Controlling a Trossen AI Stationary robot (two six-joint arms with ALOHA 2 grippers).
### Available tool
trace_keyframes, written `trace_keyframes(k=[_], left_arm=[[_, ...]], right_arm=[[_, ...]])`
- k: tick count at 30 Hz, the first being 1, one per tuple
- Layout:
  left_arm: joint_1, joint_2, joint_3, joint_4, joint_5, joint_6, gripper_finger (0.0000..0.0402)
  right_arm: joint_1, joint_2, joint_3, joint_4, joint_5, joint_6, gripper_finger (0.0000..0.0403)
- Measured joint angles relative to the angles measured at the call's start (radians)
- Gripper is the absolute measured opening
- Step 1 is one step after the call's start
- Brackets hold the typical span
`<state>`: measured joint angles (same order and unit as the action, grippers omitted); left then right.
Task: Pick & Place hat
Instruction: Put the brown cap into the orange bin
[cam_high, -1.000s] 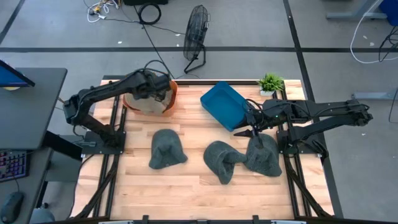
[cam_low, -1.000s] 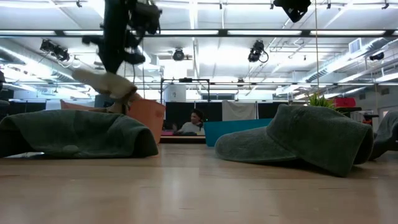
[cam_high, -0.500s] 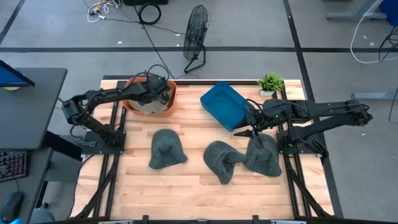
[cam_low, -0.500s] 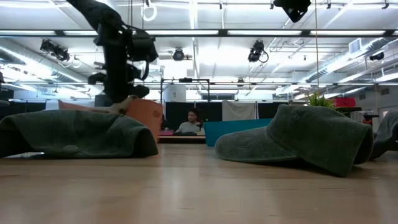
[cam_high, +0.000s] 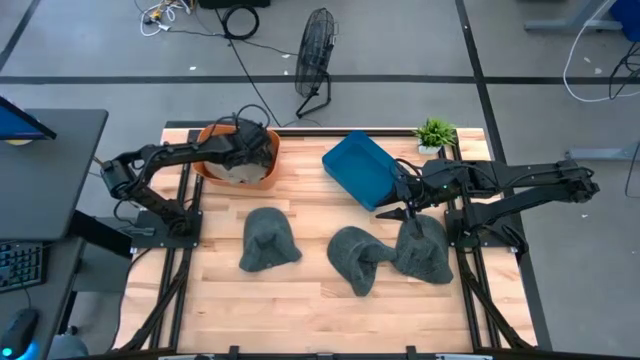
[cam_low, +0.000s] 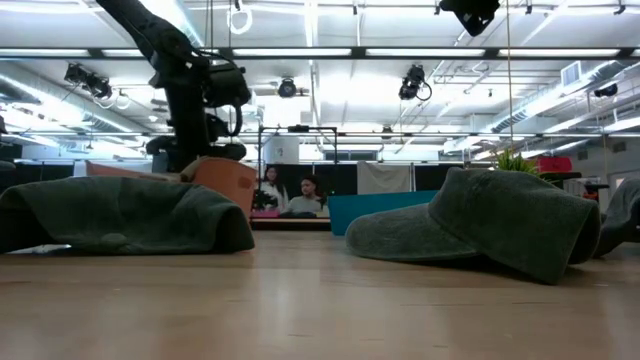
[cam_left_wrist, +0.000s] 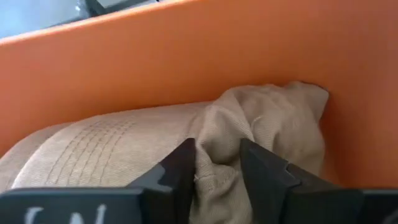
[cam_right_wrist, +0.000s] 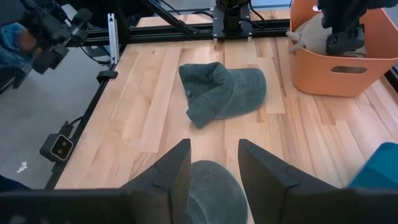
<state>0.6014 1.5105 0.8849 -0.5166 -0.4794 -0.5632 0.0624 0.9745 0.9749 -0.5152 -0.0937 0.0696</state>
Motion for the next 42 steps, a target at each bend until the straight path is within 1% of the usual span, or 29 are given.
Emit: trace_keyframes(k=[4,8,11,13,15,17,19,23,24,28,32,36,42], left_arm=[[-0.010,-0.012,0.080,-0.107,0.039,-0.002,0.0149],[-0.033,-0.022,0.234,-0.338,0.038,-0.002,0.0149],[-0.065,-0.022,0.329,-0.489,0.034,-0.007,0.0140],[-0.093,-0.022,0.374,-0.543,0.041,-0.030,0.0131],[-0.119,-0.022,0.403,-0.589,0.080,-0.057,0.0119],[-0.147,-0.022,0.411,-0.601,0.133,-0.085,0.0102],[-0.174,-0.022,0.404,-0.601,0.167,-0.108,0.0079],[-0.220,-0.021,0.362,-0.610,0.174,-0.180,0.0017],[-0.229,-0.021,0.352,-0.608,0.174,-0.196,0.0010],[-0.261,-0.021,0.322,-0.603,0.179,-0.238,0.0004],[-0.271,-0.019,0.281,-0.567,0.189,-0.240,0.0003],[-0.258,-0.018,0.196,-0.468,0.190,-0.240,0.0002],[-0.203,-0.018,0.068,-0.300,0.196,-0.240,0.0002]], right_arm=[[0.000,0.000,0.000,0.000,0.000,0.000,0.0137],[0.000,0.000,0.000,0.000,0.000,0.000,0.0137],[0.000,0.000,0.000,0.000,0.000,0.000,0.0137],[0.000,0.000,0.000,-0.001,0.000,0.000,0.0137],[0.000,0.000,0.000,0.000,0.000,0.000,0.0137],[0.000,0.000,0.000,-0.001,0.000,0.000,0.0137],[0.000,0.000,0.000,-0.001,0.000,0.000,0.0137],[0.000,0.000,0.000,-0.001,0.000,0.000,0.0137],[0.000,0.000,0.000,-0.001,0.000,0.000,0.0137],[0.000,0.000,0.000,-0.001,0.000,0.000,0.0137],[0.000,0.000,0.000,-0.001,0.000,0.000,0.0137],[0.000,0.000,0.000,-0.001,0.000,0.000,0.0137],[0.000,0.000,0.000,-0.001,0.000,0.000,0.0137]])
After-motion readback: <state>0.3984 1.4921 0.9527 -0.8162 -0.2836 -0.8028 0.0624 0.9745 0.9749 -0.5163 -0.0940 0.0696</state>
